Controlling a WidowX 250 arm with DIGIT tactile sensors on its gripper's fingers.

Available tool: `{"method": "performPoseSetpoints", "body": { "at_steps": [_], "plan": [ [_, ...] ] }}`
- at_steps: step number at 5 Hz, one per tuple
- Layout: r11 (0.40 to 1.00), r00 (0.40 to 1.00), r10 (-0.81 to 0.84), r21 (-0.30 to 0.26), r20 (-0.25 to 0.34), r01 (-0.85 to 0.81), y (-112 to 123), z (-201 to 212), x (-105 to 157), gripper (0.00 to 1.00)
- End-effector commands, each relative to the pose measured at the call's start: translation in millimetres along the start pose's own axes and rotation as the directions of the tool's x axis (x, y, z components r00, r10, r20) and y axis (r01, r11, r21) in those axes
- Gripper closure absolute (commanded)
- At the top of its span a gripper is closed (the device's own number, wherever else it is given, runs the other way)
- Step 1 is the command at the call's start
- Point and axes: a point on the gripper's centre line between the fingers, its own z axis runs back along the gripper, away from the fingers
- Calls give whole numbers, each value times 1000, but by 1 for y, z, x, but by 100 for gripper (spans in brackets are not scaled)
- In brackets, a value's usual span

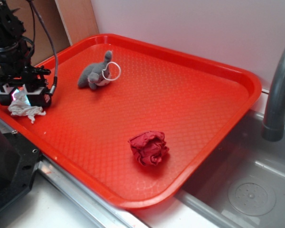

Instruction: Grab the white paper.

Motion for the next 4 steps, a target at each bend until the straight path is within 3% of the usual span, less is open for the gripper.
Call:
{"method": "performPoseSetpoints", "body": {
  "at_steps": [1, 2, 3, 4],
  "plan": [
    [938, 938, -338, -53, 74, 342, -22, 61, -2, 100],
    [845, 840, -535, 39, 87, 534, -67, 112, -6, 100],
    [763, 759, -640, -16, 121, 646, -100, 166, -14, 100],
    [738, 740, -658, -80, 139, 670, -109, 218, -25, 100]
  ]
}}
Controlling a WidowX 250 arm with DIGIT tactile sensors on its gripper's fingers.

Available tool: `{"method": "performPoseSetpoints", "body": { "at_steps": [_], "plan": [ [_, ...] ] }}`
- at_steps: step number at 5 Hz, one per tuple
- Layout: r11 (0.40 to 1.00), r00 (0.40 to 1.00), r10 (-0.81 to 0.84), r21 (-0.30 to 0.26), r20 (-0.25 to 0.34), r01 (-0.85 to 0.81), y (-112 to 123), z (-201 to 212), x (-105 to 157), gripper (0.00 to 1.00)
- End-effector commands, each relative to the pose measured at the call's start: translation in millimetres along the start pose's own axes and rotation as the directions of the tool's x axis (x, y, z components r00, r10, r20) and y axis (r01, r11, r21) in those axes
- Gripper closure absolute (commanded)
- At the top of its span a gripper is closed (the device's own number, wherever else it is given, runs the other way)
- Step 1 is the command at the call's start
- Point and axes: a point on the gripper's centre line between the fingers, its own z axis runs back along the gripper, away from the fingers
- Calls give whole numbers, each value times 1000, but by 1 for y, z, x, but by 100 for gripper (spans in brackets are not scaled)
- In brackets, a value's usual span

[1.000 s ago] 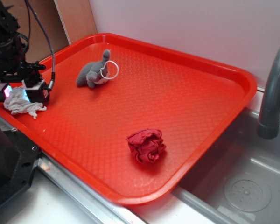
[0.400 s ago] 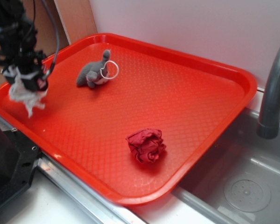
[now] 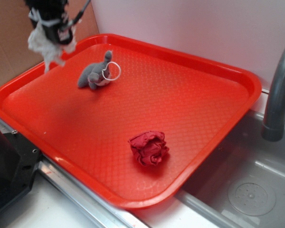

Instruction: Grab the white paper.

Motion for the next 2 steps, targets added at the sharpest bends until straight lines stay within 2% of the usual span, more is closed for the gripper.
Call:
{"method": "performPoseSetpoints", "body": {
  "at_steps": [1, 2],
  "plan": [
    [999, 994, -4, -54, 108, 10, -14, 78, -11, 100],
    [999, 981, -32, 44, 190, 24, -14, 83, -17, 100]
  ]
}}
